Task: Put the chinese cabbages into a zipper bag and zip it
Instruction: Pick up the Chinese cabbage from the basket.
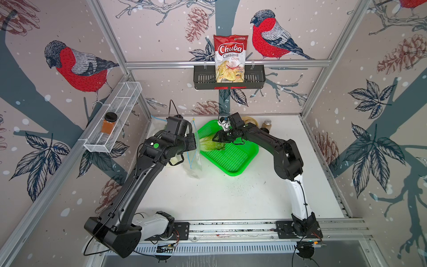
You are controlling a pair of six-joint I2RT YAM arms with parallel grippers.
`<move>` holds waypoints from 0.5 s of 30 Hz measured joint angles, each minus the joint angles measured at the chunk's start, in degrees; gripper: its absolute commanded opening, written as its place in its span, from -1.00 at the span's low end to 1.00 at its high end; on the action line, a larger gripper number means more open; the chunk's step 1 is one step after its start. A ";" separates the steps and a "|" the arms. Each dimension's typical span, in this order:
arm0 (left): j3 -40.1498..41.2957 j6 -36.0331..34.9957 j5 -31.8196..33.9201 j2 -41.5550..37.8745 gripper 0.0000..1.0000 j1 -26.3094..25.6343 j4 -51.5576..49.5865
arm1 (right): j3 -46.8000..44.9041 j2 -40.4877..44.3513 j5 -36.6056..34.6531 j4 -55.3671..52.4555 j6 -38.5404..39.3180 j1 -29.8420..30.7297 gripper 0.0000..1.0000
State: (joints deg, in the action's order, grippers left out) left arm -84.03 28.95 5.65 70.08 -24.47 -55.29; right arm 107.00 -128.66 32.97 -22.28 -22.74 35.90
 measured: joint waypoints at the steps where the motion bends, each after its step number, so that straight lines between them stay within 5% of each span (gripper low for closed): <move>1: -0.26 -0.02 0.33 0.00 -1.00 0.02 -0.52 | -1.05 0.96 0.28 0.72 -0.24 -0.09 -0.66; 5: -2.54 -0.83 1.36 0.15 -1.00 0.17 -2.67 | -3.50 4.50 0.48 3.17 -1.44 -0.26 -0.87; 15: -9.68 -2.36 1.66 5.40 -1.00 0.28 -9.66 | -13.18 20.83 -0.22 5.46 -2.86 -3.26 -0.92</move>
State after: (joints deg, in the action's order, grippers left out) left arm -93.71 26.59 7.31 75.48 -24.18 -64.95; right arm 93.82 -107.83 32.75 -16.82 -25.61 32.64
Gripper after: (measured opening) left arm 0.065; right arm 0.079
